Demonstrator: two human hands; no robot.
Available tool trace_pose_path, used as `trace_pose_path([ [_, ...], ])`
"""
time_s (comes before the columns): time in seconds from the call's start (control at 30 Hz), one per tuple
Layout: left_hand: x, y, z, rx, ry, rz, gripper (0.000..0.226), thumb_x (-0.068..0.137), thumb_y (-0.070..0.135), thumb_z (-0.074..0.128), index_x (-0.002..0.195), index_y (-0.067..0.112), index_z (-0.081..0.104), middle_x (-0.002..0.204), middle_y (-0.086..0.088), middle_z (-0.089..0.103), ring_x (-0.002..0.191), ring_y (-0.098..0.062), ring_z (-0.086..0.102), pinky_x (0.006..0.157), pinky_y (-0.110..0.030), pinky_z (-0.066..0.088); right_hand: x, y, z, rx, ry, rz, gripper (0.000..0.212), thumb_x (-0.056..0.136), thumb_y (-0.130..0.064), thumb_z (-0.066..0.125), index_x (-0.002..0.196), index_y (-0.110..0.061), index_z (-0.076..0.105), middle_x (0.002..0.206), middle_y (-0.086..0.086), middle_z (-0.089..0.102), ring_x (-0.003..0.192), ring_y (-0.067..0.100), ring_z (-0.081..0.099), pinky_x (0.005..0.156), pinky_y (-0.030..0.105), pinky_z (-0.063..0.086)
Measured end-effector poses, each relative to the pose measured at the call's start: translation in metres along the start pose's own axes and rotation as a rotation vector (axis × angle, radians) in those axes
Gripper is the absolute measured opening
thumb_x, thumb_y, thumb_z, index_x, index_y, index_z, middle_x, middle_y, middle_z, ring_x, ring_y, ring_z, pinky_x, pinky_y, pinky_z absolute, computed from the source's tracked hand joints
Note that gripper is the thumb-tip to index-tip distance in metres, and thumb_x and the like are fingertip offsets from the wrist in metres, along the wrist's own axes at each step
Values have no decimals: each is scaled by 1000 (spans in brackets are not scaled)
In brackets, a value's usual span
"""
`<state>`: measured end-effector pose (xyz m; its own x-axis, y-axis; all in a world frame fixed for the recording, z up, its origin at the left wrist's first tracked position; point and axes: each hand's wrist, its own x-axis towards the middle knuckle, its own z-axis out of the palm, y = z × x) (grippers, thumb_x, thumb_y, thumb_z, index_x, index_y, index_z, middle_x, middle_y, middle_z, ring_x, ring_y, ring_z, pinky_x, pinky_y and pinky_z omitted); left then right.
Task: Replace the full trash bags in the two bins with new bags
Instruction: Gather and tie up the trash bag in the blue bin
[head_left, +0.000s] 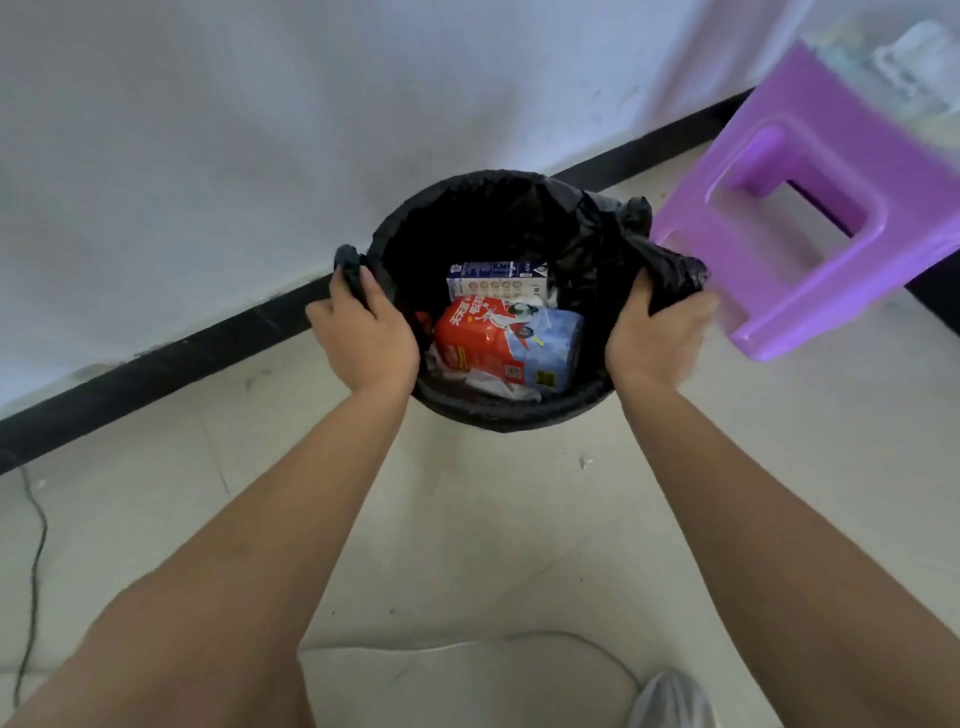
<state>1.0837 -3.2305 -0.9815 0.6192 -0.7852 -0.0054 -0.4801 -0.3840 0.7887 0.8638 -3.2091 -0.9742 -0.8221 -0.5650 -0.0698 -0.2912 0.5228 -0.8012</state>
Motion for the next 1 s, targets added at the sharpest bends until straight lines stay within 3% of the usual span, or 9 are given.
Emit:
trace_pose_path([
  [0.13, -5, 3, -6, 195, -16, 306, 35, 99, 29, 48, 125, 10, 61, 110, -16, 50, 100, -31, 48, 88, -41, 44, -6, -1, -10, -169, -201, 88, 52, 96, -53, 49, 124, -9, 51, 122, 18, 63, 114, 39, 59, 81, 38, 39],
  [0.27, -2, 19, -14, 153, -207, 720, 40, 96, 31, 46, 125, 7, 61, 118, -14, 51, 109, -30, 49, 96, -44, 43, -1, 5, -14, -264, -156, 44, 34, 100, -33, 45, 121, -7, 53, 120, 22, 64, 112, 41, 59, 83, 40, 41],
  [0.43, -17, 66, -40, -83, -325, 848, 39, 98, 33, 46, 123, 9, 64, 130, -8, 51, 123, -23, 44, 106, -28, 34, -16, 10, -21, -340, -150, 26, 31, 102, -28, 43, 121, -4, 49, 118, 25, 63, 110, 43, 59, 78, 40, 38],
  [0.57, -32, 85, -42, -64, -486, 1020, 40, 94, 37, 50, 122, 16, 68, 135, -4, 55, 125, -24, 45, 108, -38, 34, -30, 8, -20, -373, -188, -5, 33, 101, -32, 43, 120, -6, 45, 116, 23, 64, 107, 43, 61, 76, 41, 37],
  [0.67, -39, 101, -48, -156, -574, 941, 30, 94, 32, 56, 118, 19, 70, 141, -1, 51, 133, -20, 40, 113, -35, 30, -34, 0, -26, -459, -281, -83, 49, 100, -50, 39, 125, -8, 45, 117, 19, 63, 109, 40, 60, 78, 41, 37],
  [0.77, -32, 116, -63, -420, -500, 683, 23, 96, 28, 56, 112, 19, 69, 119, 6, 66, 113, -7, 58, 101, -26, 43, -21, -5, -41, -472, -251, -218, 42, 101, -39, 39, 130, -11, 49, 123, 18, 56, 113, 39, 56, 87, 43, 41],
  [0.87, -15, 121, -77, -446, -433, 539, 21, 97, 27, 52, 103, 13, 66, 94, 2, 68, 90, -12, 63, 87, -33, 49, -11, -20, -50, -290, -121, -302, 36, 97, -29, 46, 123, -7, 55, 125, 18, 52, 115, 36, 51, 91, 41, 38],
  [1.0, -6, 123, -89, -445, -430, 485, 15, 97, 28, 52, 98, 15, 58, 87, 6, 59, 80, -5, 55, 81, -32, 49, -16, -59, -60, 69, -93, -266, 28, 90, -38, 54, 108, -16, 58, 98, -1, 64, 96, 25, 61, 81, 36, 45],
])
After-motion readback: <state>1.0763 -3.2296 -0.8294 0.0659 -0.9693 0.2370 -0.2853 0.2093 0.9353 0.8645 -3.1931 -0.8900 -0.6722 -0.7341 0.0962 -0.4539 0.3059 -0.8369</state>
